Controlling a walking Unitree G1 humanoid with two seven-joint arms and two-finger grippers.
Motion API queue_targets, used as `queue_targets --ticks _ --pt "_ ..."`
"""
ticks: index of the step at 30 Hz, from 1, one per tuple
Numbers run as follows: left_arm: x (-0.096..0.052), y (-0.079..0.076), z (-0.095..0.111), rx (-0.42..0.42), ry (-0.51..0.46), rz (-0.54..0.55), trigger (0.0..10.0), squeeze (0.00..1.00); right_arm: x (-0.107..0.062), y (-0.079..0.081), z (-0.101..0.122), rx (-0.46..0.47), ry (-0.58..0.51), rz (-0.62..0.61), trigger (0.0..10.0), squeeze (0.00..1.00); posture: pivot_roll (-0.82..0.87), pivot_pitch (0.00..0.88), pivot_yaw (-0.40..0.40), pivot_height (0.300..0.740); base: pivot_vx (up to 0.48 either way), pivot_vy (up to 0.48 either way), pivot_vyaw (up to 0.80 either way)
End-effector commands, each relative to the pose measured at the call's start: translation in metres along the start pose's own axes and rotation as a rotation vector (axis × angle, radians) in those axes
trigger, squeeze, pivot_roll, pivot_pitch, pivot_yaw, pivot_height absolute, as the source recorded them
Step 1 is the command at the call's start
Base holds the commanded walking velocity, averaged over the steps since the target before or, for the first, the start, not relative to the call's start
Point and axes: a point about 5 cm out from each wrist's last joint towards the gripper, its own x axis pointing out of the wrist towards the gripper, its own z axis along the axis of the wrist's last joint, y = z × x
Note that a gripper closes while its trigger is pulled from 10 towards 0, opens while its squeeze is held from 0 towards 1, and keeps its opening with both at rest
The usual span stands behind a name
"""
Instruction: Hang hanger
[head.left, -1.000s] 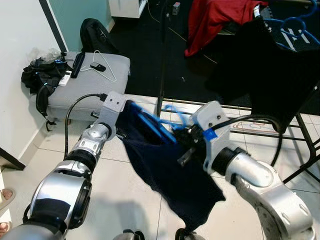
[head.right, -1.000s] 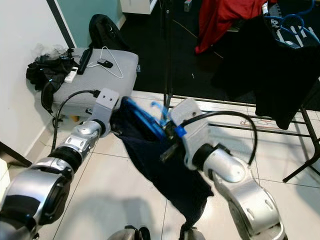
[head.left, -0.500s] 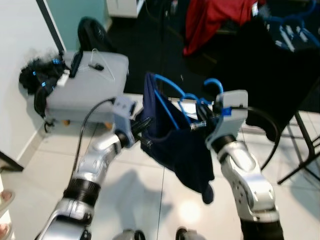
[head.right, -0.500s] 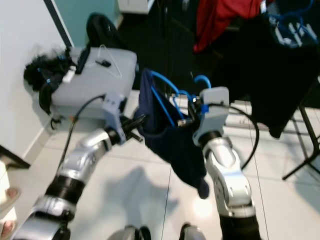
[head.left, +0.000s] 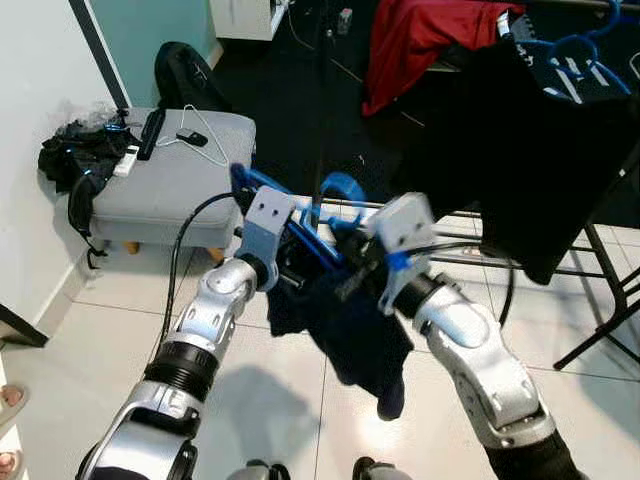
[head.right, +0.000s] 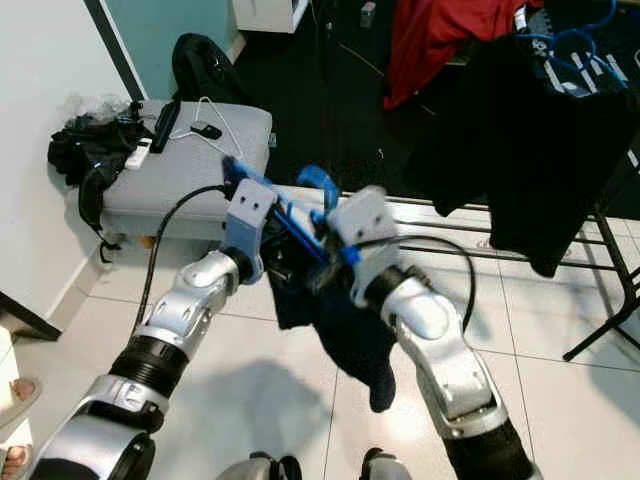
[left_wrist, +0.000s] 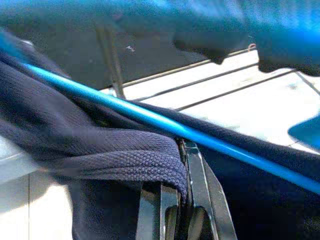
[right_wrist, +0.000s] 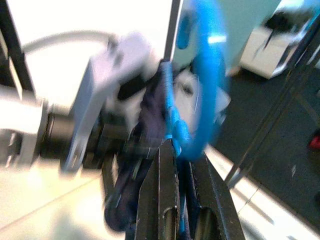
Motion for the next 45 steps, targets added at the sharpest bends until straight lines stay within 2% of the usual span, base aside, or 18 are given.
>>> queue_targets --ticks 1,4,6,7,9,12,14,16,17,19,21,22,23,24,30,33,36,45 --pt "-0.001 0.01 0.003 0.019 0.01 0.046 0.0 0.0 -0.004 0.001 -0.023 0.024 0.116 -0.024 10.0 0.0 -0.05 0.219 0.026 0.74 0.0 0.0 0.0" --pt "-0.004 0.015 0.004 0.021 0.023 0.073 0.0 0.0 -0.008 -0.003 -0.037 0.058 0.169 -0.073 10.0 0.0 -0.05 0.219 0.026 0.74 0.0 0.0 0.0" --pt "-0.009 0.022 -0.003 0.013 0.06 0.118 0.0 0.0 -0.009 -0.013 -0.046 0.129 0.179 -0.181 10.0 0.0 -0.04 0.219 0.029 0.74 0.0 0.0 0.0" --pt "-0.017 0.041 -0.012 -0.037 0.084 0.24 0.0 0.0 -0.011 -0.028 -0.048 0.243 0.127 -0.337 10.0 0.0 -0.05 0.219 0.029 0.74 0.0 0.0 0.0" --pt "-0.017 0.041 -0.012 -0.037 0.084 0.24 0.0 0.0 -0.011 -0.028 -0.048 0.243 0.127 -0.337 10.0 0.0 -0.05 0.219 0.029 0.74 0.0 0.0 0.0" --pt "-0.04 0.08 -0.034 -0.042 0.156 0.453 0.0 0.0 -0.019 -0.046 -0.057 0.364 0.106 -0.506 10.0 0.0 -0.04 0.219 0.023 0.74 0.0 0.0 0.0" --pt "-0.052 0.095 -0.046 -0.025 0.203 0.509 0.0 0.0 -0.02 -0.046 -0.062 0.378 0.129 -0.493 10.0 0.0 -0.04 0.223 0.015 0.74 0.0 0.0 0.0" --pt "-0.066 0.106 -0.067 0.021 0.306 0.533 0.0 0.0 -0.02 -0.027 -0.079 0.366 0.288 -0.302 10.0 0.0 -0.04 0.223 0.011 0.74 0.0 0.0 0.0" --pt "-0.066 0.106 -0.067 0.021 0.306 0.533 0.0 0.0 -0.02 -0.027 -0.079 0.366 0.288 -0.302 10.0 0.0 -0.04 0.223 0.011 0.74 0.0 0.0 0.0" --pt "-0.074 0.101 -0.086 0.007 0.384 0.505 0.9 0.0 -0.023 -0.005 -0.1 0.308 0.458 -0.099 10.0 0.0 -0.03 0.211 0.004 0.74 0.0 0.0 0.0" --pt "-0.075 0.098 -0.09 -0.006 0.398 0.491 0.9 0.0 -0.023 -0.001 -0.105 0.297 0.489 -0.071 10.0 0.0 -0.03 0.211 0.004 0.74 0.0 0.0 0.0" --pt "-0.074 0.093 -0.094 -0.032 0.402 0.461 3.3 0.0 -0.021 -0.002 -0.109 0.344 0.498 -0.103 10.0 0.0 -0.03 0.212 0.002 0.74 0.0 0.0 0.0" --pt "-0.074 0.093 -0.094 -0.032 0.402 0.461 3.3 0.0 -0.021 -0.002 -0.109 0.344 0.498 -0.103 10.0 0.0 -0.03 0.212 0.002 0.74 0.0 0.0 0.0" --pt "-0.071 0.085 -0.097 -0.041 0.395 0.428 10.0 0.0 -0.015 -0.005 -0.116 0.4 0.509 -0.165 10.0 0.0 -0.04 0.212 0.001 0.74 0.0 0.0 0.0" --pt "-0.062 0.063 -0.11 -0.105 0.434 0.366 10.0 0.0 0.005 -0.007 -0.14 0.405 0.592 -0.255 10.0 0.0 -0.04 0.223 -0.001 0.74 0.0 0.0 0.0" --pt "-0.059 0.043 -0.127 -0.122 0.523 0.315 10.0 0.0 0.021 0.008 -0.154 0.317 0.667 -0.199 10.0 0.0 -0.04 0.237 -0.016 0.74 0.0 0.0 0.0" --pt "-0.068 0.032 -0.144 -0.112 0.585 0.309 10.0 0.0 0.015 0.023 -0.166 0.272 0.718 -0.137 10.0 0.0 -0.03 0.26 -0.035 0.74 0.0 0.0 0.0" --pt "-0.09 0.016 -0.17 -0.114 0.613 0.296 10.0 0.0 -0.005 0.033 -0.182 0.239 0.726 -0.153 10.0 0.0 -0.04 0.26 -0.04 0.74 0.0 0.0 0.0"
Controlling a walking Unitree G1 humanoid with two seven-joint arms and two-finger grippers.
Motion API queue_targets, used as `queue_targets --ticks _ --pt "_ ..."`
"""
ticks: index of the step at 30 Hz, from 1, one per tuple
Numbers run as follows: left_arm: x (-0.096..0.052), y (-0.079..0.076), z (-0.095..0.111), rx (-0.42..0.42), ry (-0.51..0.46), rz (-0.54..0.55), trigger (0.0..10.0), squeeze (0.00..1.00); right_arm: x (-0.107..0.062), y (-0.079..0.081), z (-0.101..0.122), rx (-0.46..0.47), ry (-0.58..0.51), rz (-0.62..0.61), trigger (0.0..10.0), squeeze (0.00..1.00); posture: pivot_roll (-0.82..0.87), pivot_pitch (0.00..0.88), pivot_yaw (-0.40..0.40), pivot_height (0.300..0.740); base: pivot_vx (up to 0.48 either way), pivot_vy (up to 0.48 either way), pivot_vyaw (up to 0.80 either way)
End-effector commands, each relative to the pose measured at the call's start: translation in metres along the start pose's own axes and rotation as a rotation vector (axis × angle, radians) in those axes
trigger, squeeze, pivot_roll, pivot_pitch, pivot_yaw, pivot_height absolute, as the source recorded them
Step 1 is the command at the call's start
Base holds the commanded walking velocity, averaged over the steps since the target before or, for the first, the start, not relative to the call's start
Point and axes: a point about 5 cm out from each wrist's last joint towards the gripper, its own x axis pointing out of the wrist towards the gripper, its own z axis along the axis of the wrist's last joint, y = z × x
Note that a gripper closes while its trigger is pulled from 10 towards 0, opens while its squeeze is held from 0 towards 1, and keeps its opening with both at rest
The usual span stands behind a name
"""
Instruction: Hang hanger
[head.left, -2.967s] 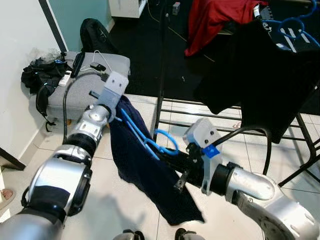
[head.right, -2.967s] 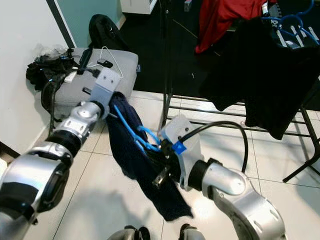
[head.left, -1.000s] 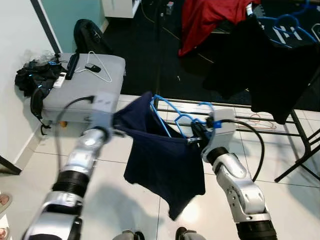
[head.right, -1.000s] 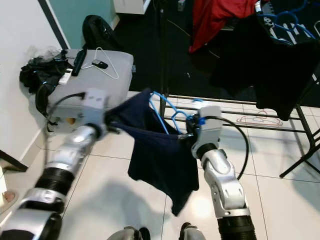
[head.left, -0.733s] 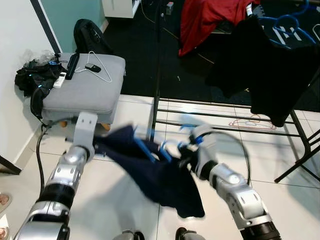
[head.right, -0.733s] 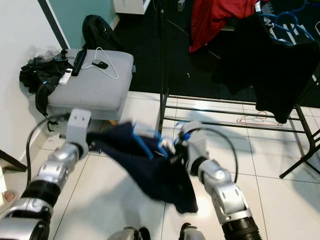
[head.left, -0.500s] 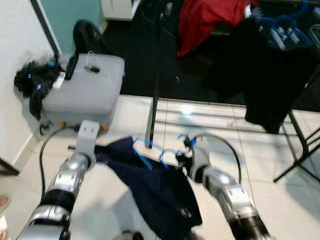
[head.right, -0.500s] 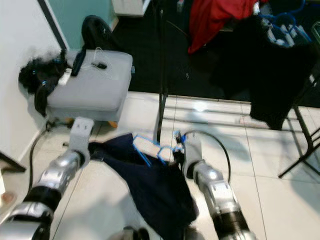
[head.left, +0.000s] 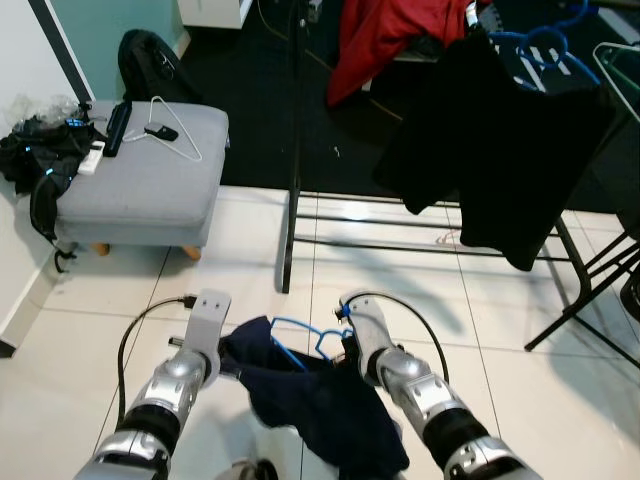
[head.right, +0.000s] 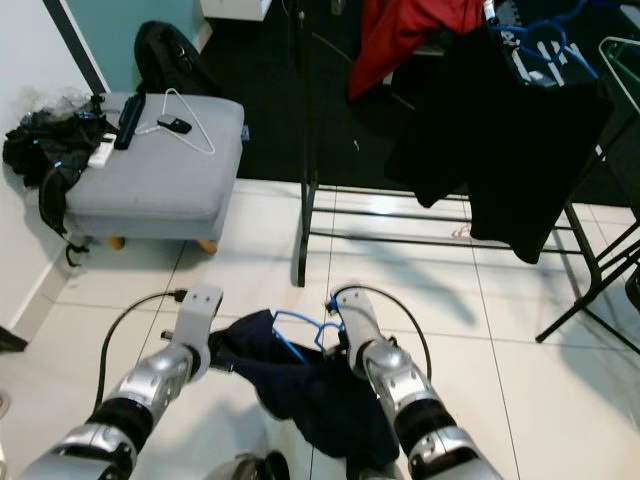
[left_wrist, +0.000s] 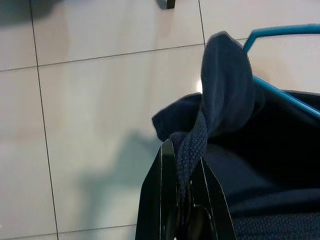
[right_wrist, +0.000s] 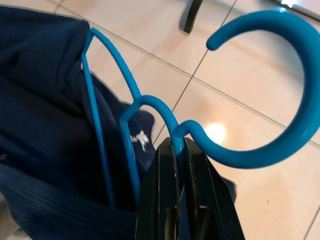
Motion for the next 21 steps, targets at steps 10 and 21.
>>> queue_targets --ticks 10,21 --pt "-0.038 -0.029 -0.112 -0.067 0.17 -0.027 10.0 0.0 -0.021 0.018 -0.094 0.025 0.119 0.045 10.0 0.0 -0.04 0.178 -0.032 0.74 0.0 0.0 0.0" --pt "-0.039 -0.027 -0.109 -0.068 0.111 0.019 10.0 0.0 -0.029 0.01 -0.1 0.011 0.041 -0.04 10.0 0.0 -0.02 0.128 -0.039 0.74 0.0 0.0 0.0"
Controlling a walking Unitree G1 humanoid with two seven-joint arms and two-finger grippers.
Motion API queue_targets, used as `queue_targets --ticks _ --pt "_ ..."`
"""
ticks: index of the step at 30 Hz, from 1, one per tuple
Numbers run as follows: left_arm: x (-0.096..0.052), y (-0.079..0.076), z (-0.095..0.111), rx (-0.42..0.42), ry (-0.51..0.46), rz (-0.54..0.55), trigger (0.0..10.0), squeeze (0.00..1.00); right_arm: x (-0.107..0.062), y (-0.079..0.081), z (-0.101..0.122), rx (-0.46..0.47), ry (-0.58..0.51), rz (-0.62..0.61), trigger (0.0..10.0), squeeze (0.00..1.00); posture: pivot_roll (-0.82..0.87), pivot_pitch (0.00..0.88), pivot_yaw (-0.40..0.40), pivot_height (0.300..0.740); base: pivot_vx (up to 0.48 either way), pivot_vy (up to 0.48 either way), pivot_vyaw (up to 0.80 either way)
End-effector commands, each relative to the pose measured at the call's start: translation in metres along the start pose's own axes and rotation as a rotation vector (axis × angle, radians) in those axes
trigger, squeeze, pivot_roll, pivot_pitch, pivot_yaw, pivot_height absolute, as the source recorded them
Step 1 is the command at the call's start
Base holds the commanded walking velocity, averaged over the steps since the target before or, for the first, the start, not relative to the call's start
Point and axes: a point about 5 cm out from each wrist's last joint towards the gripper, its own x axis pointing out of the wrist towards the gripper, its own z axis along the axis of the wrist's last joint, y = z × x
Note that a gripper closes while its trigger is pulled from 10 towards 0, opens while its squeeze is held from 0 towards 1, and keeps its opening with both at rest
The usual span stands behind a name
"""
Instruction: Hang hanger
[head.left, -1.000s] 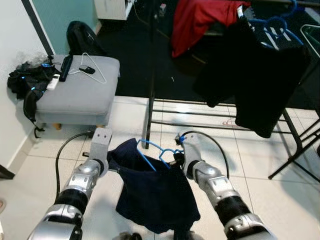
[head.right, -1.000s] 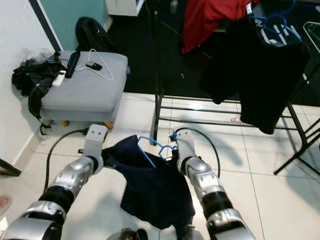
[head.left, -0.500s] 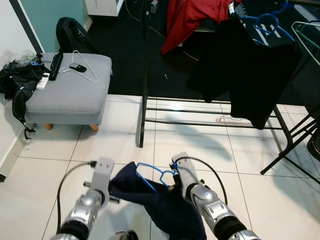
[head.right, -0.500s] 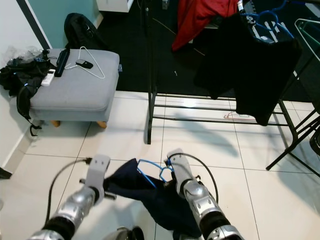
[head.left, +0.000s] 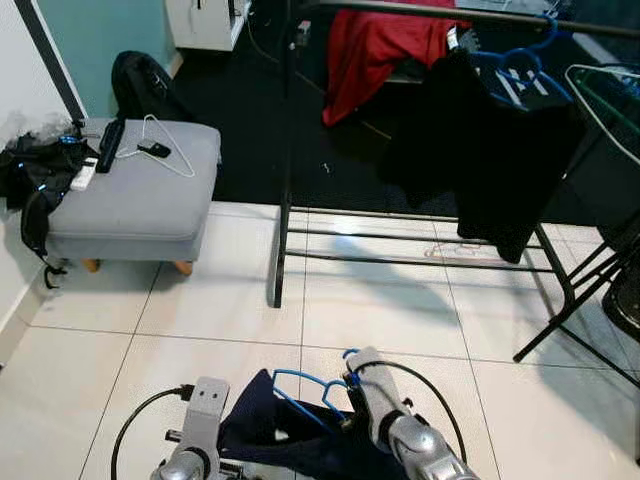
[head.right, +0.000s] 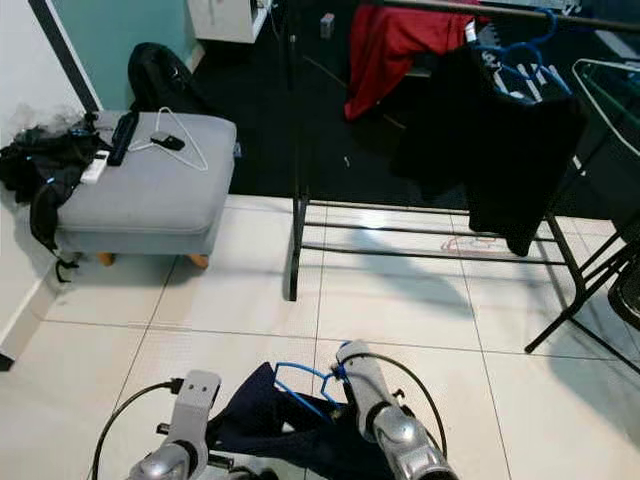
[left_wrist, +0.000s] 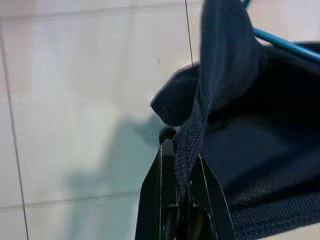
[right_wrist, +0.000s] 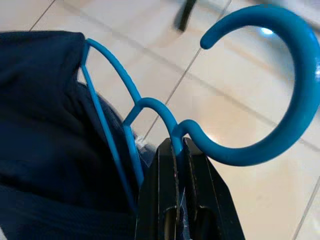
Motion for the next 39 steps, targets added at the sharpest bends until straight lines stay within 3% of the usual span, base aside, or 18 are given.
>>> queue_targets --ticks 1,4,12,17,20,32,34,36,38,39 --pt "-0.005 0.007 -0.013 -0.02 0.021 0.042 10.0 0.0 -0.009 -0.003 -0.023 0.029 0.056 -0.045 10.0 0.0 -0.03 0.123 -0.036 0.74 0.0 0.0 0.0" --pt "-0.01 0.006 -0.031 0.01 0.102 0.035 10.0 0.0 -0.014 0.007 -0.041 0.011 0.142 0.001 10.0 0.0 -0.03 0.112 -0.036 0.74 0.0 0.0 0.0" --pt "-0.013 -0.008 -0.044 0.073 0.163 -0.032 10.0 0.0 -0.018 0.026 -0.057 0.0 0.247 0.093 10.0 0.0 -0.04 0.108 -0.021 0.74 0.0 0.0 0.0" --pt "-0.013 -0.01 -0.039 0.069 0.094 -0.033 10.0 0.0 -0.018 0.029 -0.057 -0.011 0.235 0.091 10.0 0.0 -0.04 0.099 -0.019 0.74 0.0 0.0 0.0" --pt "-0.013 -0.015 -0.029 0.016 -0.017 -0.06 10.0 0.0 -0.017 0.027 -0.049 -0.013 0.142 0.053 10.0 0.0 -0.04 0.097 -0.025 0.74 0.0 0.0 0.0" --pt "-0.015 -0.019 -0.034 0.015 -0.004 -0.082 10.0 0.0 -0.021 0.028 -0.05 -0.027 0.075 0.042 10.0 0.0 -0.05 0.09 -0.025 0.74 0.0 0.0 0.0" --pt "-0.015 -0.02 -0.031 -0.013 -0.029 -0.109 10.0 0.0 -0.024 0.021 -0.04 -0.072 -0.041 0.007 10.0 0.0 -0.04 0.093 -0.036 0.74 0.0 0.0 0.0" --pt "-0.015 -0.02 -0.031 -0.013 -0.029 -0.109 10.0 0.0 -0.024 0.021 -0.04 -0.072 -0.041 0.007 10.0 0.0 -0.04 0.093 -0.036 0.74 0.0 0.0 0.0" --pt "-0.018 -0.018 -0.027 -0.039 -0.095 -0.113 10.0 0.0 -0.03 0.016 -0.029 -0.18 -0.183 -0.002 10.0 0.0 -0.04 0.093 -0.04 0.74 0.0 0.0 0.0" --pt "-0.018 -0.018 -0.027 -0.039 -0.095 -0.113 10.0 0.0 -0.03 0.016 -0.029 -0.18 -0.183 -0.002 10.0 0.0 -0.04 0.093 -0.04 0.74 0.0 0.0 0.0"
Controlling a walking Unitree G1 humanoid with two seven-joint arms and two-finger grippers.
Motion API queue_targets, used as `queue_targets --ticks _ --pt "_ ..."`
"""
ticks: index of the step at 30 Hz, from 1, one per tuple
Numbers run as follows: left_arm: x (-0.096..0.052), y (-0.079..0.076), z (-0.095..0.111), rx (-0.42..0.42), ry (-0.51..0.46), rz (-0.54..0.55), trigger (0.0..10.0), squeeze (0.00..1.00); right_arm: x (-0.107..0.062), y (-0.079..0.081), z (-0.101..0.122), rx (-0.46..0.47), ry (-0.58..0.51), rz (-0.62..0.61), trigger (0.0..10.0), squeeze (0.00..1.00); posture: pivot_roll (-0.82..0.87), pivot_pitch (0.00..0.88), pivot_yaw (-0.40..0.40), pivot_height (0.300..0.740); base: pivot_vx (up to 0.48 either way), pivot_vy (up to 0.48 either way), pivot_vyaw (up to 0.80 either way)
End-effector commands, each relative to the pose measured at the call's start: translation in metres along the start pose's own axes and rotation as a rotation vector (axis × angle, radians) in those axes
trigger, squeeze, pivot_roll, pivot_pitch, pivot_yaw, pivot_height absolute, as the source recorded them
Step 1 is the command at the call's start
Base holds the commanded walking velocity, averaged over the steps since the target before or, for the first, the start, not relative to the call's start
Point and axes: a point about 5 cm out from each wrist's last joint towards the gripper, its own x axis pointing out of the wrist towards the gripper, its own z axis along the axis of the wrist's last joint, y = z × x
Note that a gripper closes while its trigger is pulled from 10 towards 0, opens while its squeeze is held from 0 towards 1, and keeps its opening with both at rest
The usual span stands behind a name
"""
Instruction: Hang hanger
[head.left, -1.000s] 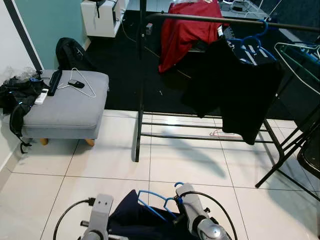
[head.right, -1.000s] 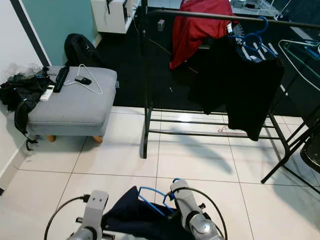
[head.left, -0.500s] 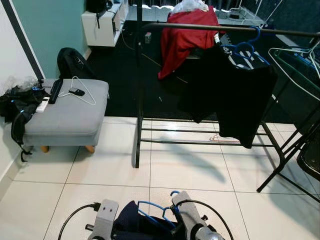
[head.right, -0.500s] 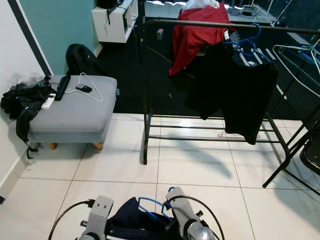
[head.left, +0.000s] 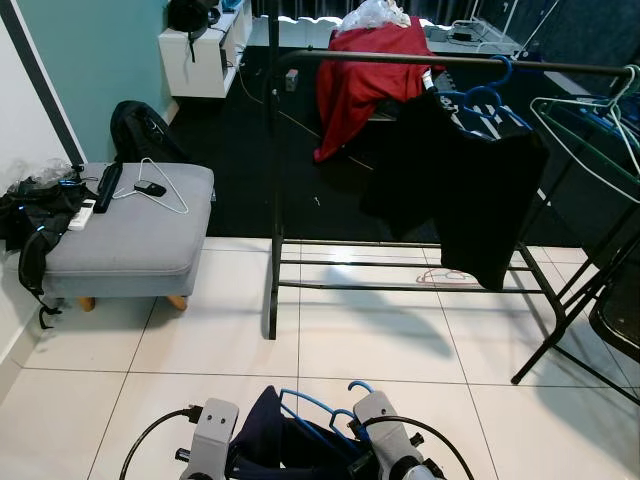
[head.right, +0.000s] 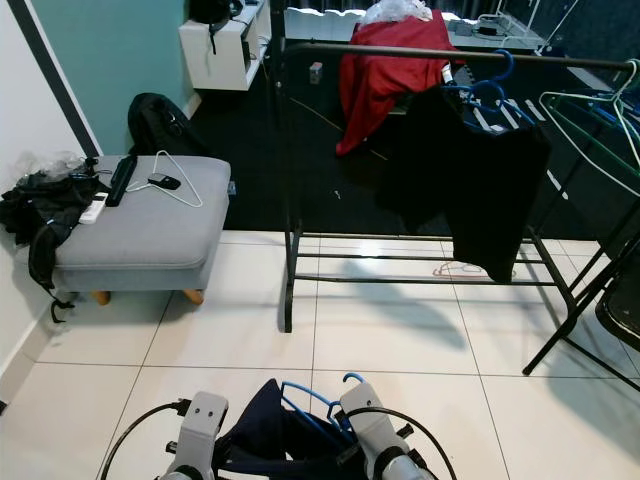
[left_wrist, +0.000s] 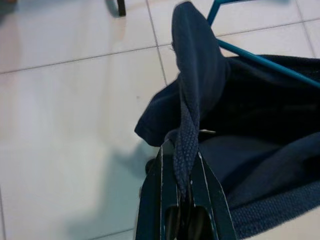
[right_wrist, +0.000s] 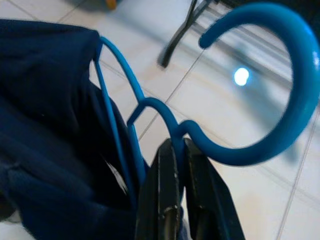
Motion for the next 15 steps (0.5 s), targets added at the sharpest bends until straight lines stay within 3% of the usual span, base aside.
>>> queue_targets --ticks 1,3,6,7,15 --pt "-0.003 0.0 -0.003 -0.028 -0.009 0.005 10.0 0.0 -0.001 0.001 0.003 -0.018 -0.036 -0.008 10.0 0.0 -0.04 0.093 -0.04 0.74 0.0 0.0 0.0" --pt "-0.009 0.002 0.002 -0.032 -0.113 0.021 10.0 0.0 -0.006 -0.002 0.007 0.027 -0.105 -0.011 10.0 0.0 -0.04 0.101 -0.038 0.74 0.0 0.0 0.0" --pt "-0.012 0.003 0.005 -0.04 -0.165 0.021 10.0 0.0 -0.008 -0.001 0.008 0.078 -0.125 -0.001 10.0 0.0 -0.04 0.106 -0.036 0.74 0.0 0.0 0.0" --pt "-0.016 0.002 0.007 -0.053 -0.201 -0.002 10.0 0.0 -0.009 0.012 0.002 0.16 -0.094 0.077 10.0 0.0 -0.03 0.108 -0.038 0.74 0.0 0.0 0.0" --pt "-0.017 0.0 -0.002 -0.069 -0.149 -0.009 10.0 0.0 -0.011 0.02 -0.009 0.268 -0.022 0.074 10.0 0.0 -0.03 0.104 -0.04 0.74 0.0 0.0 0.0"
